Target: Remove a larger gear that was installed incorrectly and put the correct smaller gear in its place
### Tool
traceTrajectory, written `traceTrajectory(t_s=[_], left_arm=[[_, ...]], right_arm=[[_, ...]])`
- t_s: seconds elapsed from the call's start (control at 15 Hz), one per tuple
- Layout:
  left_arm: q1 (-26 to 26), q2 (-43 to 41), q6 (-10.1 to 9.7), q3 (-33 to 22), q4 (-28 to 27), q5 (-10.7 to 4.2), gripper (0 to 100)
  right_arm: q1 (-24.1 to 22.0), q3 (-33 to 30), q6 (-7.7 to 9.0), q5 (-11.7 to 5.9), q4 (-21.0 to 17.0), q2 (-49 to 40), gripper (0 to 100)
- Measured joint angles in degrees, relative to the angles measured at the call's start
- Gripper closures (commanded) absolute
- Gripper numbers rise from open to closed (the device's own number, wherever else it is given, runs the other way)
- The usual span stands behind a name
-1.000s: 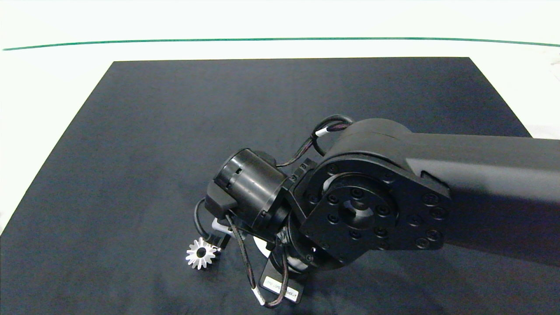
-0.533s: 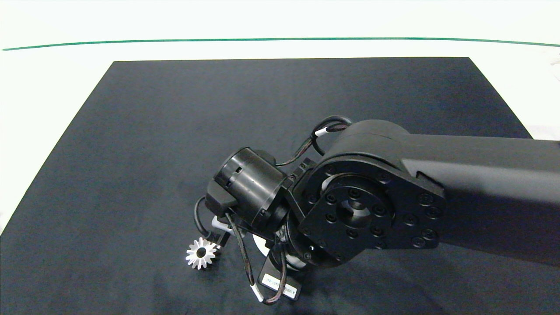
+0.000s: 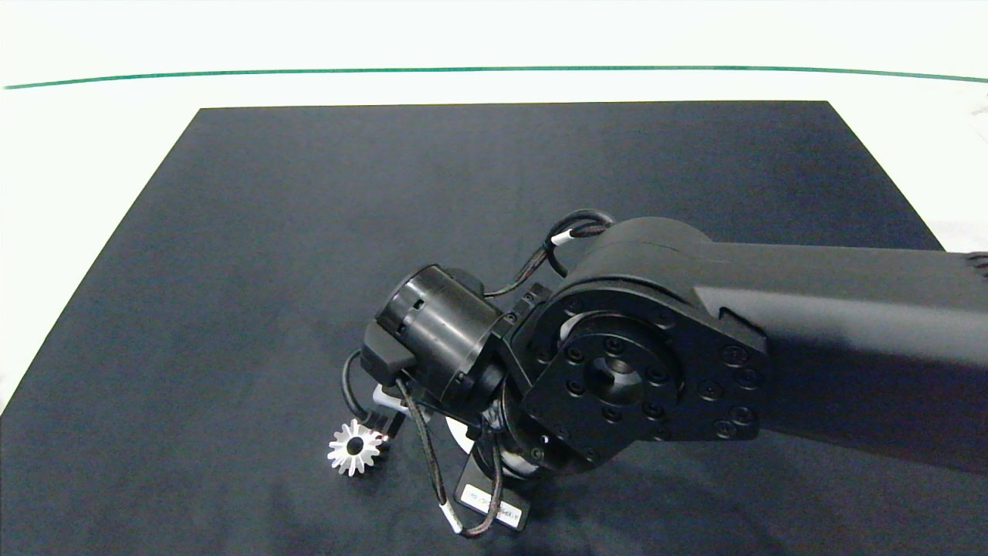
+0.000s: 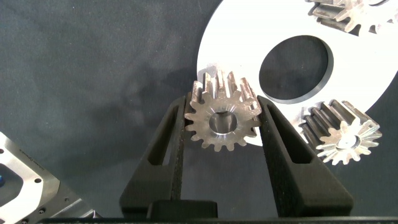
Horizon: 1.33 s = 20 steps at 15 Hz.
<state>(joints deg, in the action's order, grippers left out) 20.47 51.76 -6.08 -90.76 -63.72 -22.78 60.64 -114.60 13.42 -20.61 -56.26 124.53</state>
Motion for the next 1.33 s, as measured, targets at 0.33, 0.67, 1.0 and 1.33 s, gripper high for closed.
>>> traceTrajectory(t_s=[0.33,0.67,1.0,1.33], left_arm=[[0.0,0.0,0.00,0.0,0.0,0.00,0],[0.0,0.0,-0.02,0.0,0.0,-0.01,0],[0.0,0.2,-0.28,0.0,0.6,0.21,0],[-0.6,1.7,-2.21,1.1,3.9,0.24,0]], right_arm=[[0.1,0.0,0.09,0.02,0.0,0.0,0],[0.1,0.0,0.02,-0.07,-0.1,-0.2,0],[-1.3,0.2,-2.02,-2.36,-0.1,-7.4,0],[-6.4,23.0,-10.12,-5.81,9.5,-29.3,0]])
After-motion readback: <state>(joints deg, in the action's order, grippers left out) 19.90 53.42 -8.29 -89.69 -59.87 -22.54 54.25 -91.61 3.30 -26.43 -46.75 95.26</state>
